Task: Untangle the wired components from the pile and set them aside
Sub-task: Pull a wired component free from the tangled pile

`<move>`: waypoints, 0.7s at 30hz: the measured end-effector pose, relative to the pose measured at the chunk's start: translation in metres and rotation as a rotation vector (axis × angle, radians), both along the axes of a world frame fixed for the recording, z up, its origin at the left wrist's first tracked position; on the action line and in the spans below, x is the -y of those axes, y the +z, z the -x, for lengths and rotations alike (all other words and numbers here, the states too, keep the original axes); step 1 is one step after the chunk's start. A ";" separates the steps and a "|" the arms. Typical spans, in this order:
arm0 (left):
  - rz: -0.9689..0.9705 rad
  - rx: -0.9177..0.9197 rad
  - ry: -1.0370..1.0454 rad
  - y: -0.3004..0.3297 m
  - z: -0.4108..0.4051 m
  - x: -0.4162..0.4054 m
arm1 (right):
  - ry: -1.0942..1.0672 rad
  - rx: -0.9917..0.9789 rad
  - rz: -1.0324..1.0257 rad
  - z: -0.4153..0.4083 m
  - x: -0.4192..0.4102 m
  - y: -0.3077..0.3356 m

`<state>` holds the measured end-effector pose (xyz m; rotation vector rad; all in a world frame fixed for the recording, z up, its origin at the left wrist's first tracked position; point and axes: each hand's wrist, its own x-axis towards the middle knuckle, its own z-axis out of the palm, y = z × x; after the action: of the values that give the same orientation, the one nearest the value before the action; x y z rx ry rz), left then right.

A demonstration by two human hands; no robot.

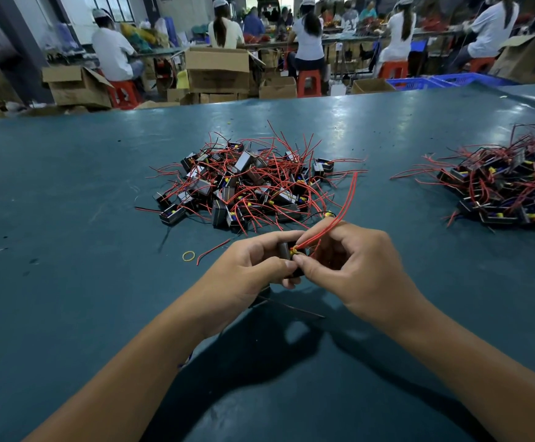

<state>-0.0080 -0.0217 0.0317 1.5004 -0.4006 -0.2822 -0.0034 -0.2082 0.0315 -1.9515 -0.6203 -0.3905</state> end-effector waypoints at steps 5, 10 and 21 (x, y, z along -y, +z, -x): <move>-0.084 0.067 0.041 0.000 0.002 0.003 | -0.151 0.005 -0.005 0.007 -0.008 -0.003; -0.168 0.121 0.030 0.003 0.005 0.002 | -0.277 0.109 0.032 0.012 -0.013 -0.005; -0.193 0.116 0.064 0.004 0.006 0.004 | -0.161 0.053 0.011 0.010 -0.008 -0.004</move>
<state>-0.0136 -0.0253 0.0355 1.7213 -0.4265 -0.1877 -0.0135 -0.1999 0.0274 -2.0139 -0.5016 -0.5417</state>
